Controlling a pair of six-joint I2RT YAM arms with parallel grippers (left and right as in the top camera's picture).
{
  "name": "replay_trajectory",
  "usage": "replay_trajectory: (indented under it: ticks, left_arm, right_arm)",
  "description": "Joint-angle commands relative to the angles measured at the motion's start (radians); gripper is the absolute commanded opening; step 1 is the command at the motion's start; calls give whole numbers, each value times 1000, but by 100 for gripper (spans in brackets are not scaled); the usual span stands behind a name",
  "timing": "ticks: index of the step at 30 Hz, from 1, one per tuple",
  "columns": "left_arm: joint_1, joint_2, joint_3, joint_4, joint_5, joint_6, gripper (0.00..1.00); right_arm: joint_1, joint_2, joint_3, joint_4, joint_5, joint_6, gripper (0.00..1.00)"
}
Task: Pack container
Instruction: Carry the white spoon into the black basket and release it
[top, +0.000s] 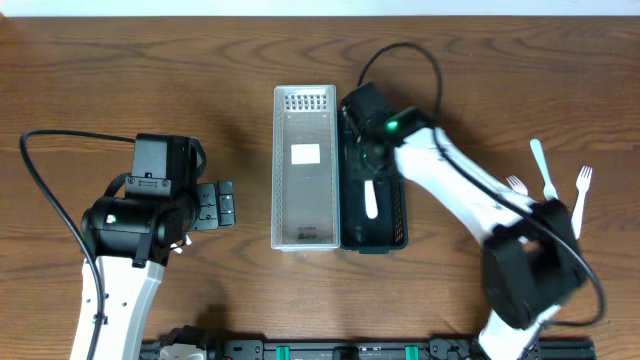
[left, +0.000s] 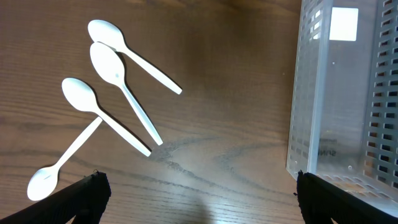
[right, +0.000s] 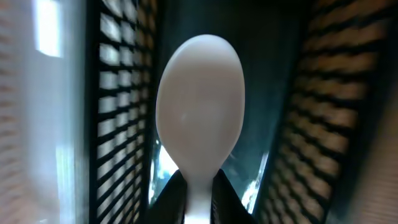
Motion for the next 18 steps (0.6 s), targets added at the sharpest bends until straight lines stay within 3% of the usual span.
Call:
replay_trajectory:
  ticks: [1,2,5,11,15,18]
  left_arm:
    - [4,0,24,-4,-2,13,98]
    - [4,0,24,-4,-2,13,98]
    - [4,0,24,-3,-2,13,98]
    - [4,0,24,-3,-2,13,98]
    - [4,0,24,-3,-2,13,98]
    - [4,0,24,-3,-2,13,98]
  right_arm:
    - [11,-6,9,4,12,-26,33]
    - [8,-16,17,0,12,-39,35]
    - [-10,-66,63,-39,49,-82,59]
    - [-108,-253,210,-196,211,-163,71]
    - [-273,-399,230,-265,240,-282,87]
    - [-436,-442,228,-341,233,-416,91]
